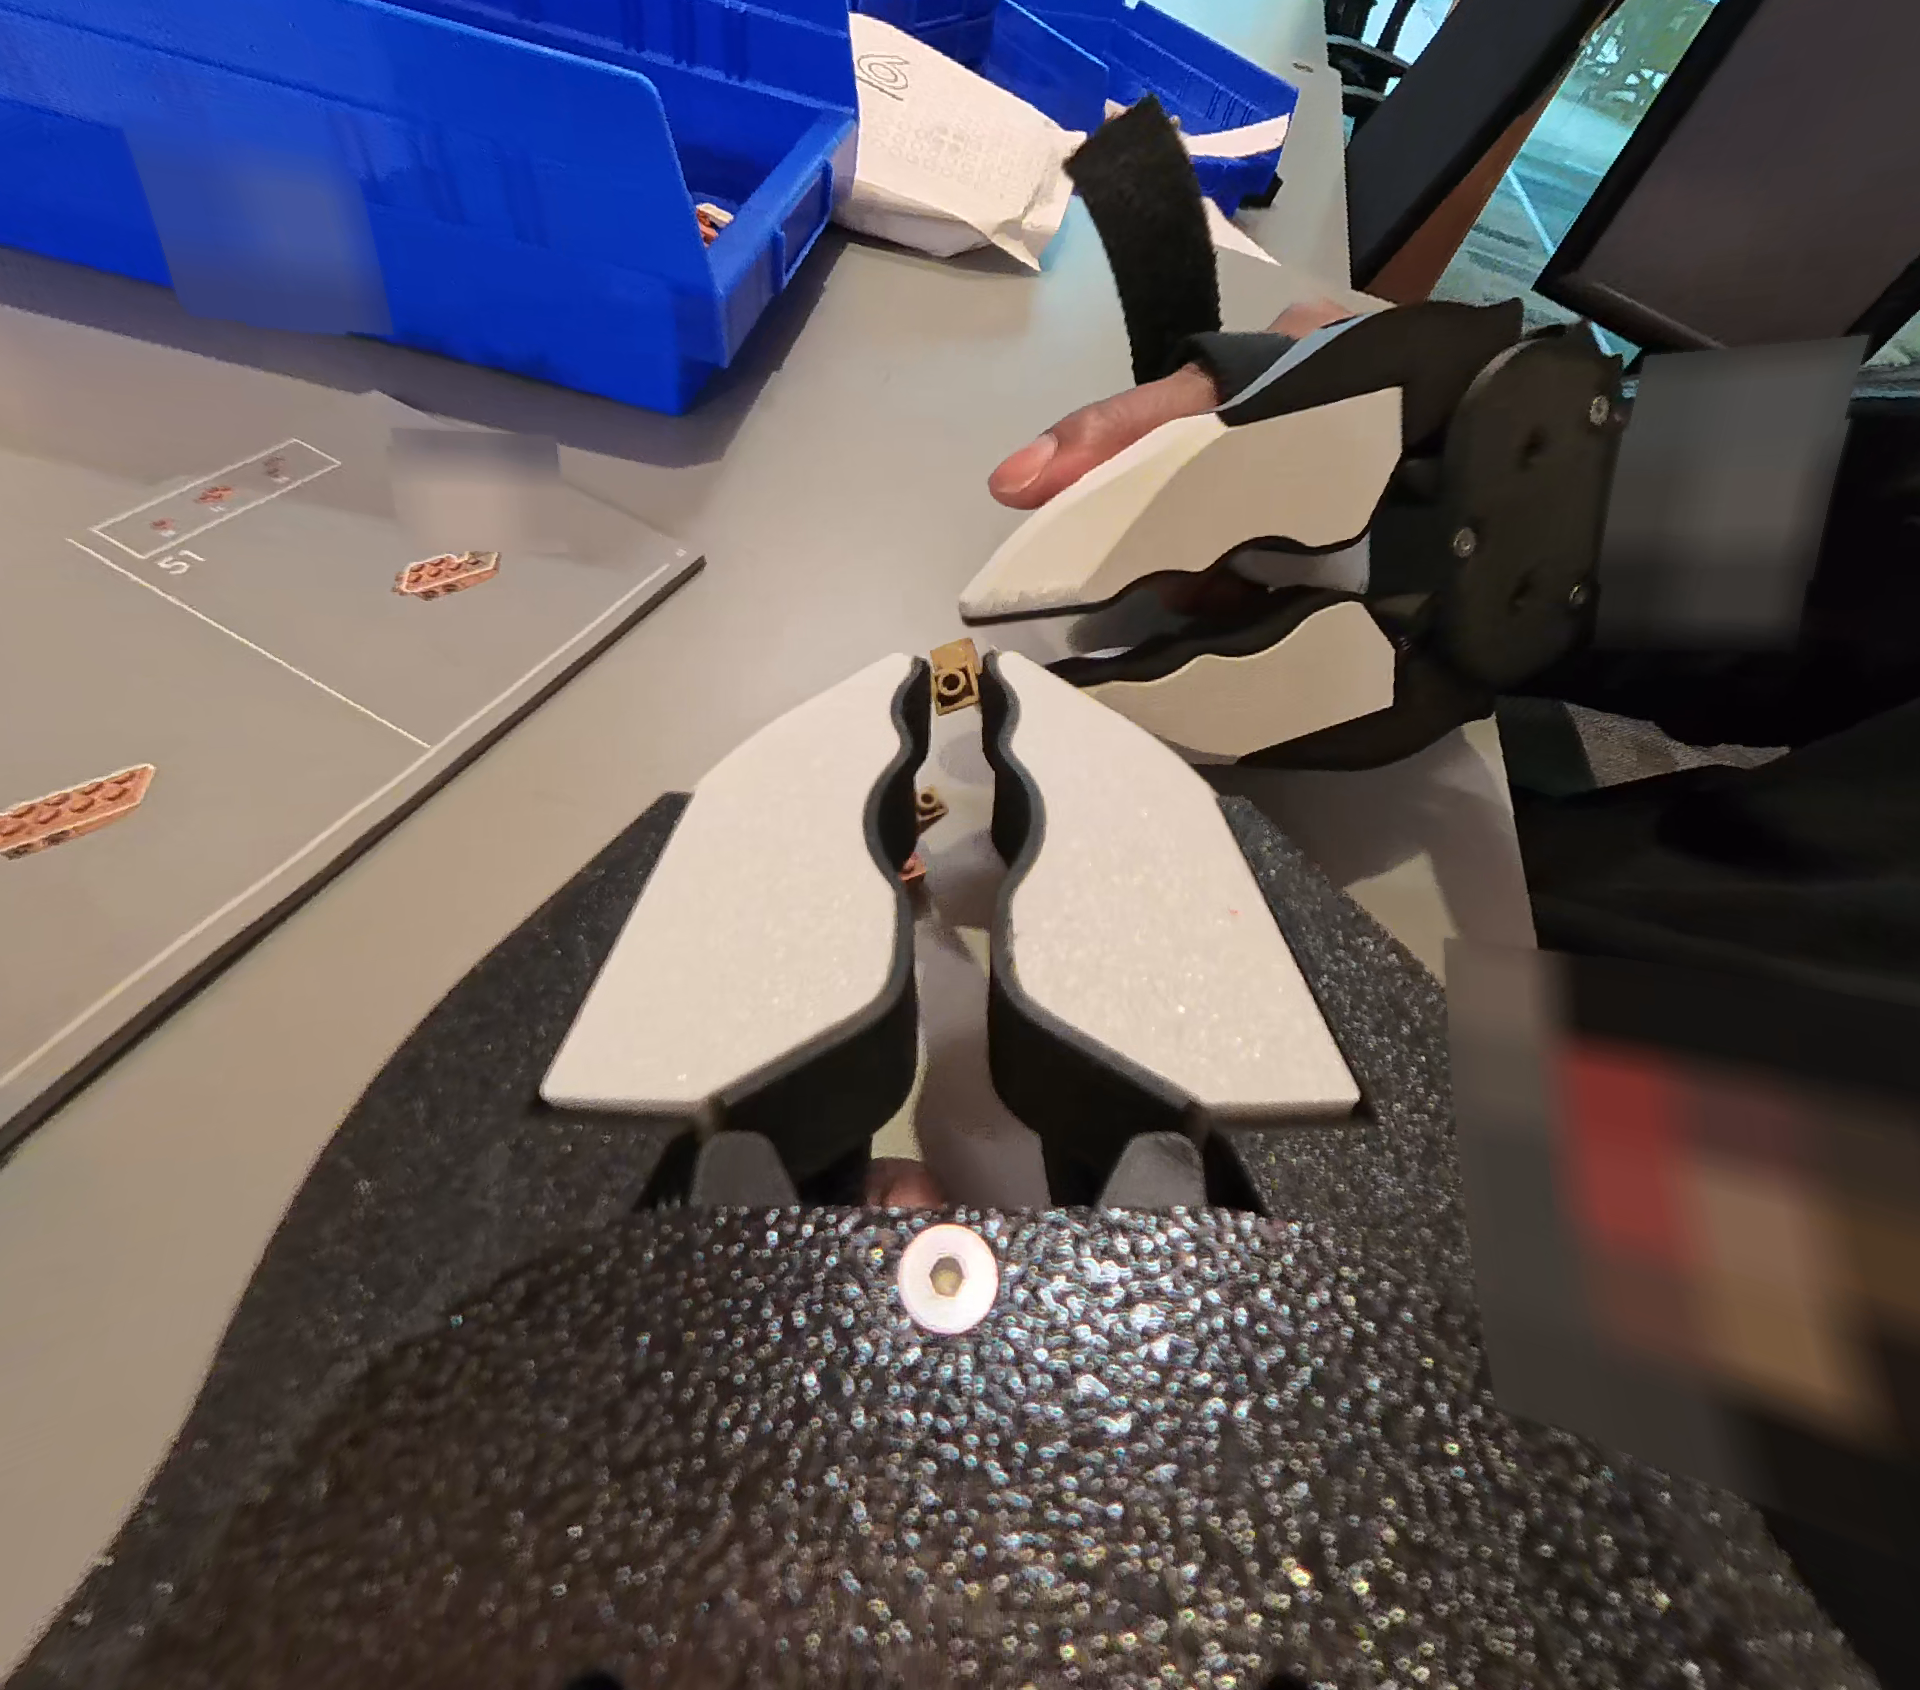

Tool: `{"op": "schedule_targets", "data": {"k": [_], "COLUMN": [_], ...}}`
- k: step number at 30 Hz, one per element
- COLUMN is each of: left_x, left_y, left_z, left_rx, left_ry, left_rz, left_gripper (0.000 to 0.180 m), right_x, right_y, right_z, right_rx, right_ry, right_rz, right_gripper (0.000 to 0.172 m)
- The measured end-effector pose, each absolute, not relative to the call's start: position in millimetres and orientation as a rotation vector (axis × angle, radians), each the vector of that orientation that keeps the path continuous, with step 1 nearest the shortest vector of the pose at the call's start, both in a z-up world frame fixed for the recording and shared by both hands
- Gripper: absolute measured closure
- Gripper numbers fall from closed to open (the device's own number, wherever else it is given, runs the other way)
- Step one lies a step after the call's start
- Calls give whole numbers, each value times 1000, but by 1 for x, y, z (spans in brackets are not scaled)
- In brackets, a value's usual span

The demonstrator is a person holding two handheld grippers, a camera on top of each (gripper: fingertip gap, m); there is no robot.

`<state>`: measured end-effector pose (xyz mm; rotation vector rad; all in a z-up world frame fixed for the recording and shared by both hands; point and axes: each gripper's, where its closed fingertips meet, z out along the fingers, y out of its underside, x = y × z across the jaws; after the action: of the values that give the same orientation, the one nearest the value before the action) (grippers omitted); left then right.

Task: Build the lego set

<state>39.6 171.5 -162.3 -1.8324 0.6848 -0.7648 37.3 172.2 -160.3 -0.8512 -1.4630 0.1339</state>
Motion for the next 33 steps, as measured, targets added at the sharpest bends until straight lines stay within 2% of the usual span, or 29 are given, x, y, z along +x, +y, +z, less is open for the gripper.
{"op": "schedule_targets", "data": {"k": [17,21,33], "left_x": [46,46,49], "left_y": [171,171,162], "left_z": [-154,-154,-144], "left_rx": [-1818,-1821,-1745], "left_ry": [559,538,564], "left_rz": [-971,-996,-1137], "left_gripper": [172,172,172], "right_x": [35,33,37], "right_y": [174,174,166], "right_z": [-149,-149,-140], "right_rx": [-692,-668,-712], "right_ry": [-1395,-1394,-1383], "right_rz": [-96,-144,21], "right_gripper": [156,159,163]}}
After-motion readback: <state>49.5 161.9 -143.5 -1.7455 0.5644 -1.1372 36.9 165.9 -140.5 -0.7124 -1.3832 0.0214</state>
